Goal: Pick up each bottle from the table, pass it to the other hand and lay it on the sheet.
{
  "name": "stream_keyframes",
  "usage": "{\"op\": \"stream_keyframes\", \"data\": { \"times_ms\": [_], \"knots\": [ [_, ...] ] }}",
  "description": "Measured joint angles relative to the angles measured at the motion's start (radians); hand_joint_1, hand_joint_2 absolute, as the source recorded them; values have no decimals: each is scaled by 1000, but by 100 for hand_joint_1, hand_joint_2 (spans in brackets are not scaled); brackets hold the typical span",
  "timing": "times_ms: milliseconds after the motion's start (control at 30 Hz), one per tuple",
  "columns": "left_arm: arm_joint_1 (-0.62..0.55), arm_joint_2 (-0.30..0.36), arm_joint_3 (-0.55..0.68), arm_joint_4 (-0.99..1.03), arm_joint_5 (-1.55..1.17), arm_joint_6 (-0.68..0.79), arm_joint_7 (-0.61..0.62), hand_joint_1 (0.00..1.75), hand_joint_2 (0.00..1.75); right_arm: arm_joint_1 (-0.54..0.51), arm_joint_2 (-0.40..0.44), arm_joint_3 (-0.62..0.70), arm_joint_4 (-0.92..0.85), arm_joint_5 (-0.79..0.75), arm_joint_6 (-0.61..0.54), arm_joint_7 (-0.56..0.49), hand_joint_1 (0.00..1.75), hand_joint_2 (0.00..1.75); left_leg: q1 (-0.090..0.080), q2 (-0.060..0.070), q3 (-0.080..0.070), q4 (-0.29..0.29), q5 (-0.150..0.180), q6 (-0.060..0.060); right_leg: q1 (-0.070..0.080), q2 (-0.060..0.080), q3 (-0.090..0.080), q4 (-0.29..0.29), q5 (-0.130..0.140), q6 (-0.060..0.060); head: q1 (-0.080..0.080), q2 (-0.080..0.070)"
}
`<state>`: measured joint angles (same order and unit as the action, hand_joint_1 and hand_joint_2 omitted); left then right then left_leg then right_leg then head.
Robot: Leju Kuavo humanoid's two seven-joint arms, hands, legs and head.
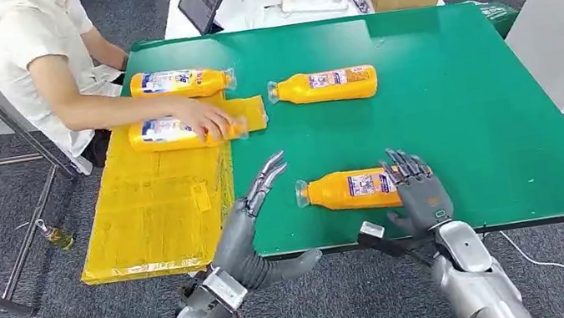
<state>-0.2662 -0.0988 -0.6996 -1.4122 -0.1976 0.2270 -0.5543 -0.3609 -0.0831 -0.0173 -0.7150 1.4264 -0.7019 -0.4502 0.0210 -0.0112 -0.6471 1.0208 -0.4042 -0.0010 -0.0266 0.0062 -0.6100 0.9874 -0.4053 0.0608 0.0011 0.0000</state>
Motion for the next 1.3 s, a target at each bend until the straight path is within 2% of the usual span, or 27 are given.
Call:
{"op": "stream_keyframes", "data": {
  "times_ms": [233, 367, 467, 500, 600, 633, 667, 700, 733, 1033, 1300],
  "knots": [
    [-2, 0, -6, -3, 10, -11, 0, 0, 175, -87, -33, 76, 135, -33, 27, 45, 0, 175, 0, 1, 2, 0, 0, 0, 0, 0, 1, 0, 0, 0, 0, 0],
    [-1, 0, -11, -11, 10, -13, 0, 0, 175, -141, -58, 138, 192, 74, 71, 221, 0, 175, 0, 0, 4, 0, 0, 0, 0, 0, 3, 0, 0, 0, 0, 0],
    [0, 0, -13, -19, 10, -14, 0, 0, 175, -162, -77, 182, 214, 100, 78, 257, 0, 175, 0, 0, 4, 0, 0, 0, 0, 0, 4, 0, 0, 0, 0, 0],
    [0, 0, -13, -21, 10, -14, 0, 0, 175, -165, -79, 190, 217, 100, 78, 260, 0, 0, 0, 0, 5, 0, 0, 0, 0, 0, 4, 0, 0, 0, 0, 0],
    [1, 0, -13, -23, 10, -14, 1, 0, 175, -174, -88, 215, 229, 122, 94, 268, 0, 0, 0, 0, 7, 0, 0, 0, 0, 0, 6, -1, 0, 0, 0, 0],
    [1, 0, -13, -23, 9, -14, 2, 0, 175, -180, -92, 226, 231, 108, 106, 264, 0, 175, 0, 1, 8, 0, 0, 0, 0, 0, 7, -1, 0, 0, 0, 0],
    [2, 0, -13, -25, 8, -14, 4, 0, 175, -181, -94, 227, 231, 67, 122, 248, 0, 175, 0, 1, 8, 0, 0, 0, 0, 0, 7, -1, 0, 0, 0, 0],
    [5, 0, -13, -28, 8, -14, 5, 0, 175, -181, -95, 227, 230, 23, 138, 234, 143, 175, 0, 1, 8, 0, 0, 0, 0, 0, 7, -1, 0, 0, 1, 0],
    [7, 0, -13, -31, 8, -14, 6, 0, 175, -180, -95, 227, 230, 0, 154, 222, 175, 175, 0, 1, 8, 0, 0, 0, 0, 0, 7, -1, 0, 0, 0, 0],
    [8, 0, -13, -31, 6, -30, 8, 0, 175, -193, -107, 227, 230, -189, 347, 93, 175, 175, 1, 2, 14, 0, -1, 0, 1, 2, 12, -1, 0, 0, 0, 0],
    [5, 0, -14, -31, 7, -48, 8, 0, 175, -194, -119, 235, 230, -264, 385, 33, 175, 175, 1, 2, 15, 0, -2, 0, 1, 2, 13, -1, 0, 0, 0, 0]
  ]
}}
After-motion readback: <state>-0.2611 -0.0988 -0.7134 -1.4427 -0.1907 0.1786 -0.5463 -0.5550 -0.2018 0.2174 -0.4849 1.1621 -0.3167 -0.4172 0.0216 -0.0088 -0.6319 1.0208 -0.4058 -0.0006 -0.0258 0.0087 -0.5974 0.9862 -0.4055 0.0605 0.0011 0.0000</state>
